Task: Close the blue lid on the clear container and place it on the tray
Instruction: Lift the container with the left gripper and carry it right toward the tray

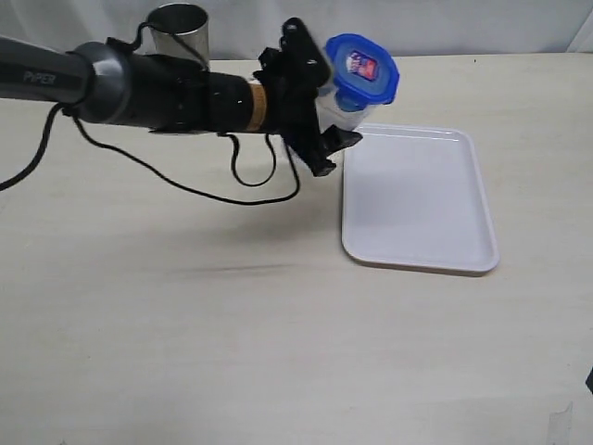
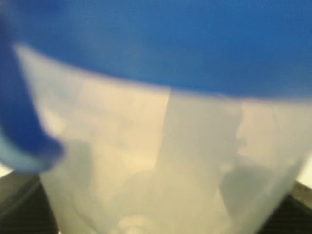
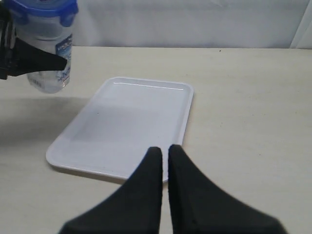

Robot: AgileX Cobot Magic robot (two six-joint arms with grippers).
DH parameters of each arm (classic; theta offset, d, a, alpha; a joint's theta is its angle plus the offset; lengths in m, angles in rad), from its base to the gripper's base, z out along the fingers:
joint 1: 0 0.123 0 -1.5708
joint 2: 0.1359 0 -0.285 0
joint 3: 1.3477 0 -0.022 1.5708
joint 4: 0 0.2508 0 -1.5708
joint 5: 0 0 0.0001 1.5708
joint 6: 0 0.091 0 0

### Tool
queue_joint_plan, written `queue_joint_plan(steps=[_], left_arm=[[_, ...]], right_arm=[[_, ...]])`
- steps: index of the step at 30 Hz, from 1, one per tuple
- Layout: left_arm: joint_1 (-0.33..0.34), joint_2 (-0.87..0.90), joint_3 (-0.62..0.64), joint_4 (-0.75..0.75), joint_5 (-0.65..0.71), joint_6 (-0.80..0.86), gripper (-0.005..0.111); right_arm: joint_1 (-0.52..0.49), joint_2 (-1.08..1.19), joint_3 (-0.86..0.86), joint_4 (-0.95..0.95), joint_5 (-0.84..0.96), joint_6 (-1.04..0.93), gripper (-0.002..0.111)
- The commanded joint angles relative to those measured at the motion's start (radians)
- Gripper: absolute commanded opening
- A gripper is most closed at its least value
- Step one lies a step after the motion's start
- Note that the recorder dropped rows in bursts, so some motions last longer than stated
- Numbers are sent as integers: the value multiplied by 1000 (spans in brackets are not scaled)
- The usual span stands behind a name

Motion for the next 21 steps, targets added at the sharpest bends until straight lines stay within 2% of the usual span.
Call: queue_joint_plan(steps=[1,5,8,10,16,21], left_arm=[[-113,-15,-99,208,346,3,0],[-196,-15,-104,481,659,12,0],[-240,-15,-103,557,849,133,0],[-262,-15,-103,557,943,257,0],[-284,-15,-103,557,1103,619,0],[-284,-15,-103,557,1120,677,0]], right_arm=[[0,-6,1,2,-12,-10,4],[0,-6,1,2,-12,-10,4],[0,-6,1,2,-12,-10,4],[0,-6,1,2,-12,-10,4],[0,-6,1,2,-12,-10,4],[0,-6,1,2,-12,-10,4]])
